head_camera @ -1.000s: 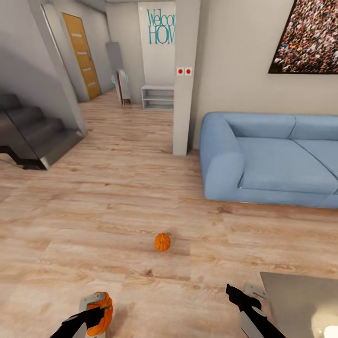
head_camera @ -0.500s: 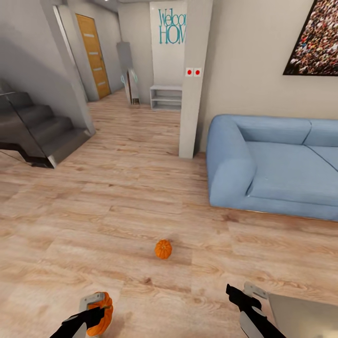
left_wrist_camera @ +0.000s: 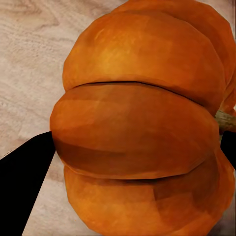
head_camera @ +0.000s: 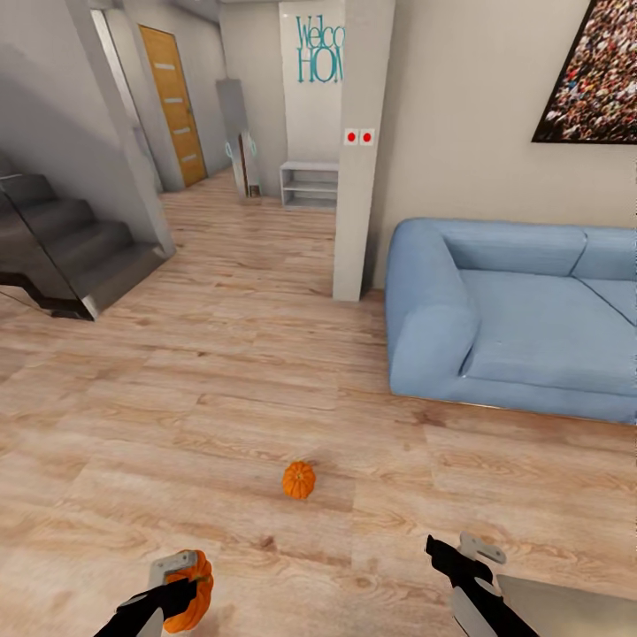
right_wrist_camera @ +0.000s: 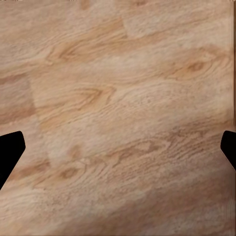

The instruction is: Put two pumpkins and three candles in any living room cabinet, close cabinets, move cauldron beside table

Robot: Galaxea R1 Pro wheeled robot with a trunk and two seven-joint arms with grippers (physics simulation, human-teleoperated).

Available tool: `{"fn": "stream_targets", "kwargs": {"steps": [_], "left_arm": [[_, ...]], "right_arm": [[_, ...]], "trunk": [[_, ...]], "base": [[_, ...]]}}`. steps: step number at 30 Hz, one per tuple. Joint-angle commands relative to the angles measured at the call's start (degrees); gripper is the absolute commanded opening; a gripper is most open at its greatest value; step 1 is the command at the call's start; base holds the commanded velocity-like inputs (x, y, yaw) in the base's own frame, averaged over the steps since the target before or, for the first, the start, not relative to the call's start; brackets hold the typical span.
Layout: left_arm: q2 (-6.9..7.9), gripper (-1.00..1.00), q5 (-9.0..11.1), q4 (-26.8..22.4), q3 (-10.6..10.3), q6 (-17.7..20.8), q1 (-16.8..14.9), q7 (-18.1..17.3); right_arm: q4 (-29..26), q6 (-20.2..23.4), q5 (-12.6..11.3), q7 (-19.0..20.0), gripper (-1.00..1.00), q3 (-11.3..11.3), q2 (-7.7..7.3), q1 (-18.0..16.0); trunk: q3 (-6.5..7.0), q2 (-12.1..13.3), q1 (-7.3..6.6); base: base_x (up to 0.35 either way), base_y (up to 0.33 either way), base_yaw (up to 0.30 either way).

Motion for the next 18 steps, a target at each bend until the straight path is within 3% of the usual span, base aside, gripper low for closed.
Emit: {"fn": "stream_targets", "kwargs": {"steps": [1,13,18], "left_arm": [[0.08,-1.0,0.5,-0.2,-0.5,0.2,0.0,0.6],[0.08,-1.0,0.5,-0.2,-0.4,0.2,0.0,0.6],[0.08,-1.0,0.5,-0.1,-0.5,0.2,0.0,0.6]], "right_arm": [[0.0,-0.3,-0.6,-0.3,1.0,0.5,-0.07,0.0],[0.0,-0.3,-0.3,-0.3,1.0,0.5,-0.07,0.0],[0.0,-0.3,-0.2,-0.4,1.0,0.5,-0.07,0.0]], "trunk": [[-0.04,0.0,0.0],[-0.04,0.0,0.0],[-0.04,0.0,0.0]], "base": [[0.003,-0.228,0.0],[0.077,-0.037,0.003],[0.123,-0.139,0.115]]}}
